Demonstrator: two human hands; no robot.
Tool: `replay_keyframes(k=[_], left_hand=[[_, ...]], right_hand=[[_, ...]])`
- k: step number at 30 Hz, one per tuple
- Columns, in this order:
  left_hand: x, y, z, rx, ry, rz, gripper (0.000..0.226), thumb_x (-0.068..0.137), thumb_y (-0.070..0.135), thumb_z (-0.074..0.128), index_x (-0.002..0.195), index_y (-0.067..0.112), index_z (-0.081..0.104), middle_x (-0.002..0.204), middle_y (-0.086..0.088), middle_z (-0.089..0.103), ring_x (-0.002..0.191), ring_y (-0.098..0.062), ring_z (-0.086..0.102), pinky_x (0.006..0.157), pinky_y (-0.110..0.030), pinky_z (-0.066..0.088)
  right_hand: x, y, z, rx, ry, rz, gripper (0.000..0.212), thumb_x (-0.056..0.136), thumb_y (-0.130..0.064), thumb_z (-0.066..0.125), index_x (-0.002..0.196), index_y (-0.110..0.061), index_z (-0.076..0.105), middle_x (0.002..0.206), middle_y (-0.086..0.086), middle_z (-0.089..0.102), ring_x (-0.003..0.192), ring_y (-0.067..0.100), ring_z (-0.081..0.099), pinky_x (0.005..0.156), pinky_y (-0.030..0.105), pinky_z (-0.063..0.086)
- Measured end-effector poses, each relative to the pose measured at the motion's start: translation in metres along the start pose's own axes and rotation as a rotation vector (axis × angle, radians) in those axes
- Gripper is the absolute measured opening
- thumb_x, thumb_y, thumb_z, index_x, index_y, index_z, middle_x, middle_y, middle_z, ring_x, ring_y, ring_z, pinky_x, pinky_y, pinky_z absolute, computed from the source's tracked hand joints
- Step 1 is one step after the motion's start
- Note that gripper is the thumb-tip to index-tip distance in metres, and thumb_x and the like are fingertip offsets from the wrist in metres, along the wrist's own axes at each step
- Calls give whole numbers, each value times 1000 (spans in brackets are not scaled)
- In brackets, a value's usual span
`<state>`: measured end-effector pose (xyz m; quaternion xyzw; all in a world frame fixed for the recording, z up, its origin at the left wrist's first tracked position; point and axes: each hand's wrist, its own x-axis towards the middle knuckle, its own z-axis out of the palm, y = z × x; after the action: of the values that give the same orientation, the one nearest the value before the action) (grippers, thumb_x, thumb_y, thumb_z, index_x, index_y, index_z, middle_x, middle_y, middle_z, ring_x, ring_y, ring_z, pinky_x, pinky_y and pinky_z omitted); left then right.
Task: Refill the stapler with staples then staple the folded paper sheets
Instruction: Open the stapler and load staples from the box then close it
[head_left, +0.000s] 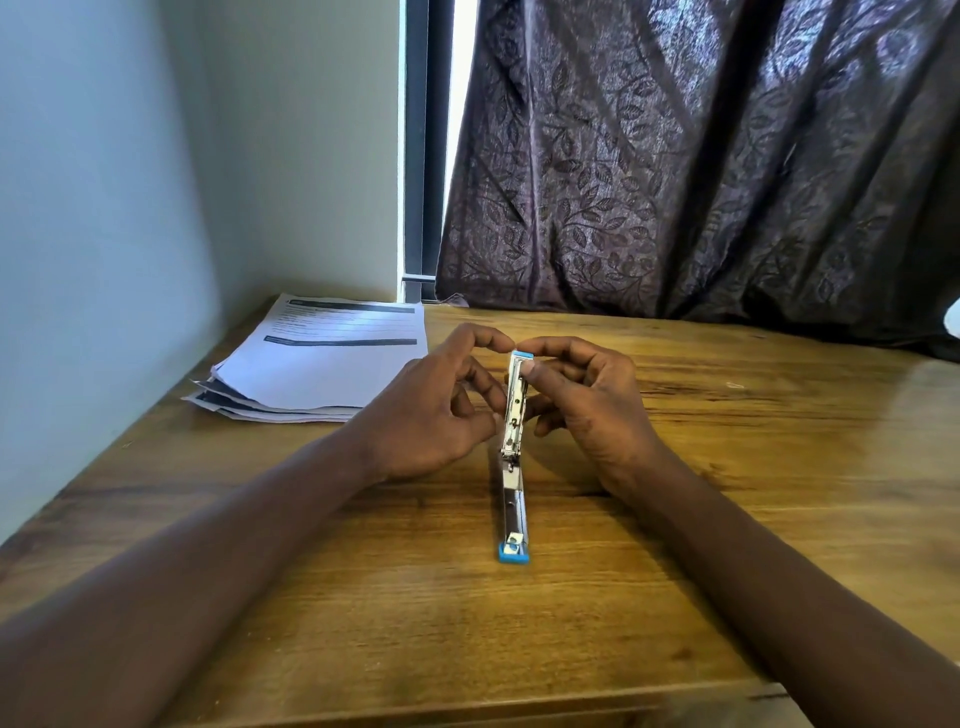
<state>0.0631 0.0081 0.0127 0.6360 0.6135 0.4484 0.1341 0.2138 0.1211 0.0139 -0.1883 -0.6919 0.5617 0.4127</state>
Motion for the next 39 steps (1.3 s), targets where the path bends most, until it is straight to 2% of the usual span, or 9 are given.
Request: replay_keyframes(k=[3, 6, 10, 16, 19, 26, 28, 32, 39], left_hand=[[-2, 2, -2, 153, -51, 68, 73, 83, 7, 76, 139, 38, 40, 109, 10, 64, 76, -13, 67, 67, -26, 57], [-4, 4, 0, 278, -76, 128, 89, 77, 28, 85, 146, 43, 31, 126, 17, 52, 95, -7, 61, 70, -14, 50], [-6, 6, 4, 321, -62, 202, 90, 76, 41, 85, 148, 45, 32, 136, 22, 41, 110, 0, 55, 80, -19, 52], [-2, 4, 4, 153, 159, 106, 67, 78, 51, 82, 135, 41, 46, 129, 19, 55, 104, -1, 62, 72, -19, 54], [0, 1, 2, 98, 223, 11, 64, 79, 51, 81, 135, 41, 50, 124, 21, 60, 95, 3, 67, 69, -16, 58], [1, -5, -1, 174, 220, -33, 42, 91, 41, 74, 130, 30, 67, 115, 11, 75, 86, 13, 64, 74, -3, 47], [1, -6, -3, 224, 206, -11, 34, 93, 39, 71, 126, 31, 69, 115, 12, 75, 86, 13, 63, 79, -9, 50], [1, -11, -7, 268, 189, 41, 33, 94, 37, 70, 127, 32, 67, 116, 9, 74, 94, -5, 69, 86, -34, 58], [2, -11, -6, 320, 150, 91, 28, 99, 28, 64, 127, 27, 65, 113, 7, 73, 94, -5, 65, 82, -29, 55]], right_hand=[[5, 1, -3, 46, 72, 31, 19, 94, -4, 66, 112, -1, 69, 78, 13, 73, 52, 18, 64, 45, 26, 52], [10, 3, -6, 109, 148, 77, 16, 94, -2, 64, 109, 1, 69, 77, 14, 70, 48, 16, 61, 45, 25, 52], [11, 6, -9, 161, 213, 111, 16, 94, -4, 66, 108, 1, 69, 82, 14, 68, 51, 15, 61, 46, 24, 51], [7, 8, -5, 177, 180, 75, 21, 93, -2, 66, 114, -5, 69, 84, 14, 74, 64, 19, 68, 57, 29, 55], [5, 7, -1, 200, 98, 50, 32, 90, 11, 61, 115, -7, 66, 86, 13, 76, 71, 21, 71, 62, 33, 59], [4, 2, -1, 273, -12, 53, 45, 87, 22, 50, 116, -10, 63, 110, 24, 70, 91, 30, 69, 76, 36, 62], [2, 2, -1, 238, -71, 21, 52, 83, 23, 50, 124, -8, 59, 122, 26, 67, 97, 33, 69, 84, 43, 60], [-2, 2, 3, 143, -172, -62, 61, 82, 13, 71, 136, -8, 51, 124, 20, 68, 112, 35, 68, 97, 44, 57], [-3, -3, 4, 163, -72, -64, 45, 71, -9, 79, 115, -7, 65, 108, 17, 75, 96, 24, 73, 81, 33, 62]])
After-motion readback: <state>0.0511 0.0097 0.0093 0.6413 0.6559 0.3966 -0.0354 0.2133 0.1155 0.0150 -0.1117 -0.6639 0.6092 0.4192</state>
